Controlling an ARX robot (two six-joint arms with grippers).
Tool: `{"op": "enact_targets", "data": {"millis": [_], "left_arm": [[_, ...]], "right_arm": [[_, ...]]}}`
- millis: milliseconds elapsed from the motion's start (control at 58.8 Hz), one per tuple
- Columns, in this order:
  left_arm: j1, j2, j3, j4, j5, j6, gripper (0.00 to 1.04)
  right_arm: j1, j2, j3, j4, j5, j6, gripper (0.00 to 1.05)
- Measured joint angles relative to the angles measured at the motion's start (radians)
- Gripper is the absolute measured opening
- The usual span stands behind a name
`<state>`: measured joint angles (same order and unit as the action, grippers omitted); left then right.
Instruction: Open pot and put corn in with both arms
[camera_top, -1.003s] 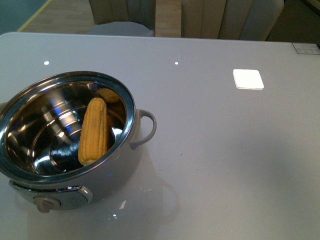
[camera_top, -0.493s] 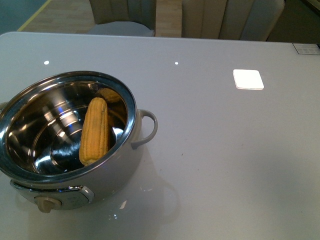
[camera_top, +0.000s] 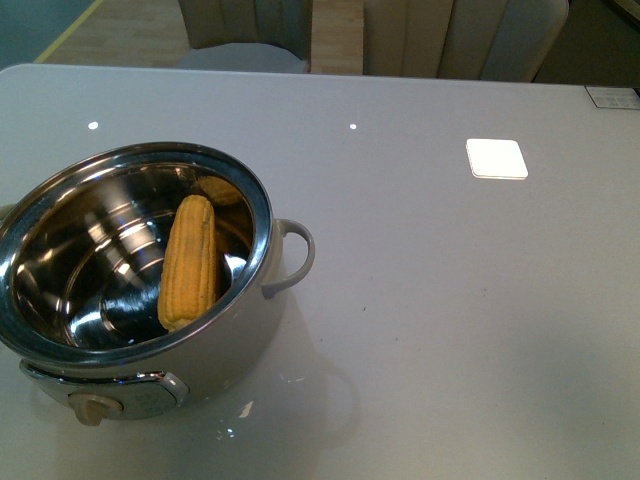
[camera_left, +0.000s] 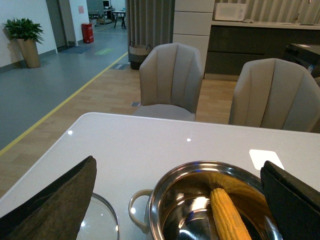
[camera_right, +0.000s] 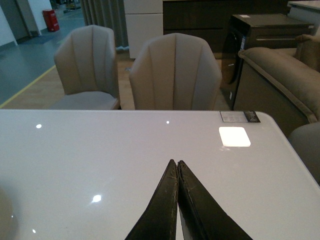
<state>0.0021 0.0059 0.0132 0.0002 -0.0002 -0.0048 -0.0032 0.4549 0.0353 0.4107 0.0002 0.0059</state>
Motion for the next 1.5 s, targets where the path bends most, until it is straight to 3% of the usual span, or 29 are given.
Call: {"op": "enact_targets", "data": {"millis": [850, 935, 1309, 1496], "left_arm": [[0.0, 0.0, 0.0, 0.0, 0.0, 0.0, 0.98], [0.0, 0.0, 0.0, 0.0, 0.0, 0.0, 0.98], [0.0, 0.0, 0.0, 0.0, 0.0, 0.0, 0.98], [0.0, 0.0, 0.0, 0.0, 0.0, 0.0, 0.98]], "right_arm": [[0.001, -0.277, -0.018, -0.233, 0.0, 0.0, 0.02], [0.002, -0.412, -0.018, -0.395, 0.001, 0.0, 0.02], [0.002, -0.448, -0.018, -0.408, 0.0, 0.0, 0.02], [0.002, -0.449, -0.018, -0.408, 0.0, -0.002, 0.38]]}}
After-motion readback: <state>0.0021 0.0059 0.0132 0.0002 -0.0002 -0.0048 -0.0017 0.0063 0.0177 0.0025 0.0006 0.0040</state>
